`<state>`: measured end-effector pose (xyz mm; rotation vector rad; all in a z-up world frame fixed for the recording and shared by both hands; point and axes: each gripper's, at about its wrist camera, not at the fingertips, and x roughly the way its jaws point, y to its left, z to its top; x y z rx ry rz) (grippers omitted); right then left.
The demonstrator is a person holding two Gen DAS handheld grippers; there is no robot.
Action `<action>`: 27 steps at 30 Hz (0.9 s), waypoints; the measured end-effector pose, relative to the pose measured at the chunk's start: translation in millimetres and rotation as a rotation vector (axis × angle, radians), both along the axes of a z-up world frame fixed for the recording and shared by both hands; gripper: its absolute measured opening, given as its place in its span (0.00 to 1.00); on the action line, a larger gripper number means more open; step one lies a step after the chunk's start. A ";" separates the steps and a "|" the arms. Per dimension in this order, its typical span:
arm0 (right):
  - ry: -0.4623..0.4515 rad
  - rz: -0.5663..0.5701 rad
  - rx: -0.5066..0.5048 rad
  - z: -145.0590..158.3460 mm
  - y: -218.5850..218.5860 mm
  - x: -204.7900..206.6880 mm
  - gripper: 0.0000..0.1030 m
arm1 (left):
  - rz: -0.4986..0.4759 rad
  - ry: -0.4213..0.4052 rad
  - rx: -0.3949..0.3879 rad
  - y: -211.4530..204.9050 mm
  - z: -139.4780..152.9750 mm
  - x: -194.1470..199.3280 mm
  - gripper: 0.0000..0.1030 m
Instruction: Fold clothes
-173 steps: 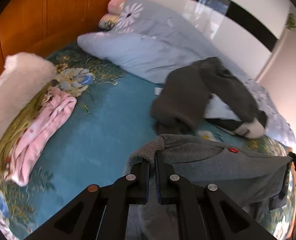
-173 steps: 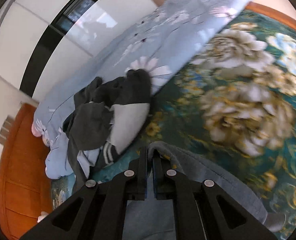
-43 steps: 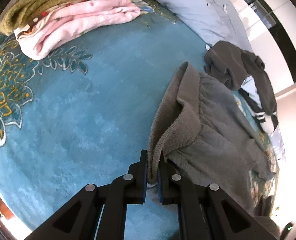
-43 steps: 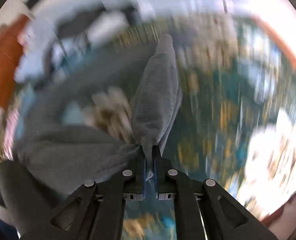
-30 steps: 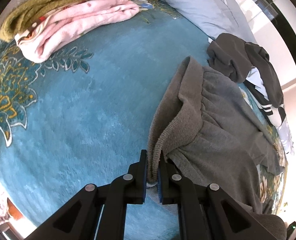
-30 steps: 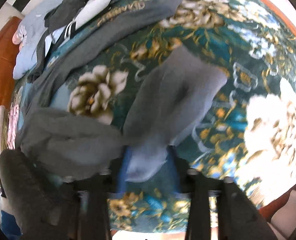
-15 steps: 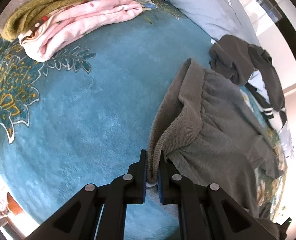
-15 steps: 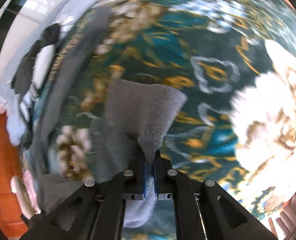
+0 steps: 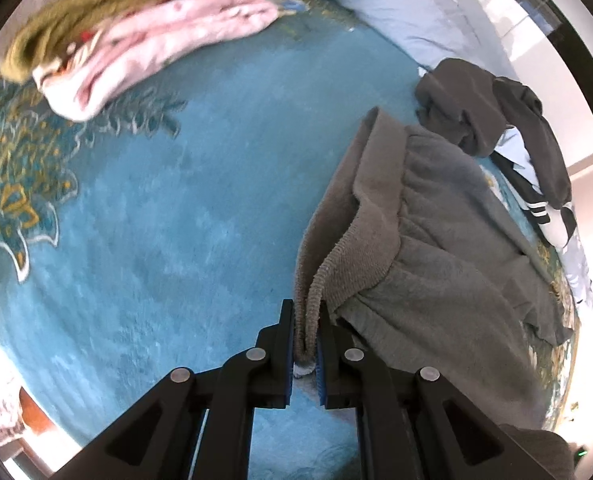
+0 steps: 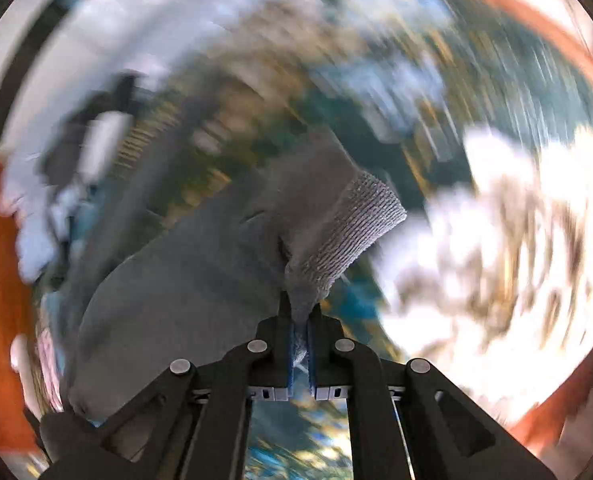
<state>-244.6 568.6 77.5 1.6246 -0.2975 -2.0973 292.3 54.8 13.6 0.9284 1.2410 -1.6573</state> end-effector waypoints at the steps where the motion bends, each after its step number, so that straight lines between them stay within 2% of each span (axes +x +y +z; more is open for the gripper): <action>1: -0.030 -0.015 0.016 -11.5 3.7 1.2 0.05 | 0.000 0.004 0.001 0.0 0.1 0.9 0.09; 5: -0.150 -0.075 0.081 -57.6 18.5 6.1 0.05 | -0.009 0.016 0.006 -2.5 6.6 -0.8 0.09; 6: -0.153 -0.079 0.071 -56.8 17.5 4.0 0.05 | -0.008 0.021 0.008 -2.7 8.8 -1.0 0.09; 10: -0.106 -0.050 -0.011 -19.0 -7.9 -19.7 0.05 | 0.014 0.045 0.031 -7.1 19.4 -1.0 0.09; 15: -0.111 -0.029 -0.033 12.5 -46.0 -56.2 0.05 | 0.034 0.067 0.093 -19.3 41.7 -7.0 0.09; 19: -0.094 -0.022 -0.053 38.3 -82.4 -93.2 0.05 | 0.104 0.243 0.218 -36.6 55.3 -6.4 0.09; 22: -0.105 -0.042 -0.024 40.5 -115.0 -129.1 0.05 | 0.187 0.384 0.326 -53.8 53.6 -6.6 0.09; 27: -0.140 -0.111 0.047 23.4 -156.4 -184.7 0.05 | 0.271 0.476 0.369 -86.5 44.1 -24.3 0.09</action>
